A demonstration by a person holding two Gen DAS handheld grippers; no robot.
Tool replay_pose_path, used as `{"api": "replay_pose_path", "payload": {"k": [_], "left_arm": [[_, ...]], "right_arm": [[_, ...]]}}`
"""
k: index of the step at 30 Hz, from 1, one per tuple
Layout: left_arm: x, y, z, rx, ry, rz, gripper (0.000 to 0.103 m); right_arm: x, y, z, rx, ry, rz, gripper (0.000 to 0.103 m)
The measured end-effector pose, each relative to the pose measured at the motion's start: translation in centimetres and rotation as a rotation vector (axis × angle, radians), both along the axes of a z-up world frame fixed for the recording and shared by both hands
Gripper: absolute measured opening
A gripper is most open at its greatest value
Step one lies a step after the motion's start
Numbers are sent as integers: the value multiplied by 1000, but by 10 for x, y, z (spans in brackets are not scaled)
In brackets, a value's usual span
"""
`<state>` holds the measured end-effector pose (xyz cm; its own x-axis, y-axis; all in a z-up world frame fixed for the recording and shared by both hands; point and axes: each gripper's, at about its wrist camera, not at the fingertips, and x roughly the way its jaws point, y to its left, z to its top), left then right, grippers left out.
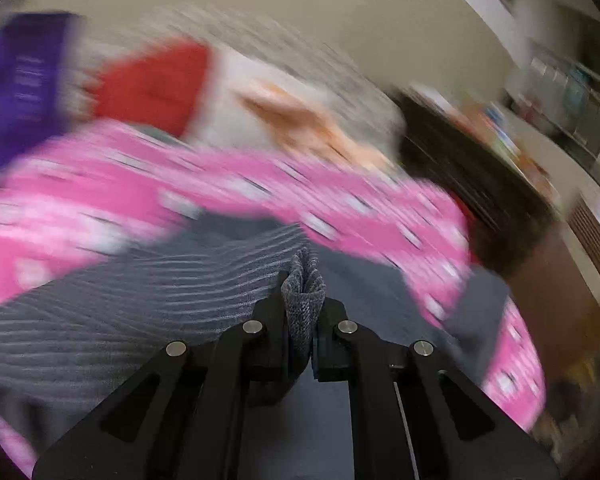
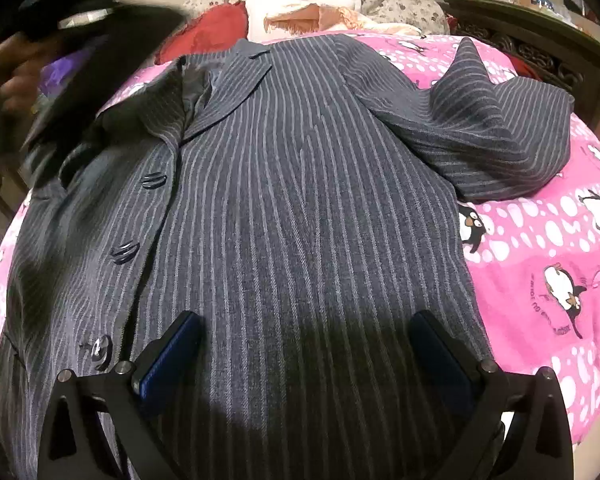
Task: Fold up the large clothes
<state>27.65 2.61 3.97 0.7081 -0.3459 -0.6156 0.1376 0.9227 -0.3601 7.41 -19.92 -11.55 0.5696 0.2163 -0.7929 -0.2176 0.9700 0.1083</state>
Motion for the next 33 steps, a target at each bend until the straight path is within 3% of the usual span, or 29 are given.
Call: {"api": "replay_pose_path", "payload": {"k": [2, 4, 10, 13, 16, 19, 24, 26, 29, 31, 33], "left_arm": [[15, -49, -22, 14, 53, -147, 6], [19, -86, -37, 82, 70, -251, 6], [17, -127, -53, 111, 96, -317, 6], [18, -133, -61, 93, 133, -325, 8], [5, -130, -64, -26, 188, -386, 14], [-12, -120, -59, -80, 202, -433, 14], [-46, -58, -40, -73, 152, -372, 16], [-54, -23, -37, -92, 122, -311, 38], [-53, 5, -36, -125, 123, -214, 39], [-57, 13, -28, -66, 79, -173, 39], [-63, 30, -25, -72, 66, -129, 39]], "right_arm": [[-2, -2, 1, 3, 2, -2, 103], [-7, -3, 2, -19, 13, -2, 103], [-18, -17, 6, -41, 26, -62, 103], [-18, -32, 13, -48, 10, -135, 103], [-21, -39, 17, -50, 17, -150, 103], [-25, -44, 26, -80, -9, -150, 103], [-16, -63, 50, -97, -63, -197, 103], [-11, -70, 53, -100, -66, -217, 103], [-7, -75, 47, -94, -32, -232, 103], [-13, -73, 45, -81, -15, -225, 103], [-24, -71, 47, -90, -36, -200, 103]]}}
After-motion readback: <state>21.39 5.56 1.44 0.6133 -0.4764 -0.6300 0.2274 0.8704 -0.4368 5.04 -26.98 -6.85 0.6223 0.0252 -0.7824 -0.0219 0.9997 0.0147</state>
